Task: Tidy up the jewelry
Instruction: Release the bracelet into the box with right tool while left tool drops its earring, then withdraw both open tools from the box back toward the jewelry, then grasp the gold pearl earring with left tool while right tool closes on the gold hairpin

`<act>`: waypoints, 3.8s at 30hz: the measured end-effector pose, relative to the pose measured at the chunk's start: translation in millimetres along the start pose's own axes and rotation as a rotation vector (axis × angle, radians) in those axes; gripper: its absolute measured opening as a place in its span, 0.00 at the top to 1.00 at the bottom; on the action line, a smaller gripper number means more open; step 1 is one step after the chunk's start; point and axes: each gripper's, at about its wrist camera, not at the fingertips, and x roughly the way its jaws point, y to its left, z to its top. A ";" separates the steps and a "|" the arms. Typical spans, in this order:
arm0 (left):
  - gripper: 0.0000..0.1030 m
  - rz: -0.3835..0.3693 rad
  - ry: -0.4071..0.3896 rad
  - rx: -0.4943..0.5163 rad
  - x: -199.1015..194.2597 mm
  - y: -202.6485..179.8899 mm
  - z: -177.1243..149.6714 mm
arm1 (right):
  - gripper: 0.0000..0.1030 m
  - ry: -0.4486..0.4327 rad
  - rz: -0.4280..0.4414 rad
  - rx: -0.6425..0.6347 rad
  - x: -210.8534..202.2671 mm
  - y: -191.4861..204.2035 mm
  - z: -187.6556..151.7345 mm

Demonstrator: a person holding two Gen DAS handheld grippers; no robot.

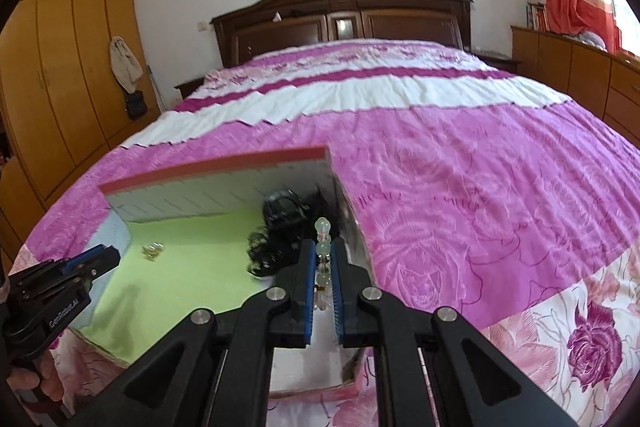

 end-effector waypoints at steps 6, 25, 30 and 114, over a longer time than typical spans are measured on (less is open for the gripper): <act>0.95 0.001 0.066 0.001 13.5 -1.4 -7.5 | 0.91 0.043 -0.022 0.008 16.4 -5.5 -6.5; 0.77 -0.053 0.056 0.012 -10.0 -7.6 -2.1 | 0.62 0.018 0.067 0.062 -3.1 -4.9 -1.9; 0.77 -0.067 0.049 0.010 -26.8 -8.1 0.6 | 0.61 -0.006 0.098 0.086 -25.7 -4.5 0.2; 1.00 -0.156 0.297 -0.035 -80.3 16.4 -122.9 | 0.80 0.400 0.287 0.123 -49.4 13.6 -118.3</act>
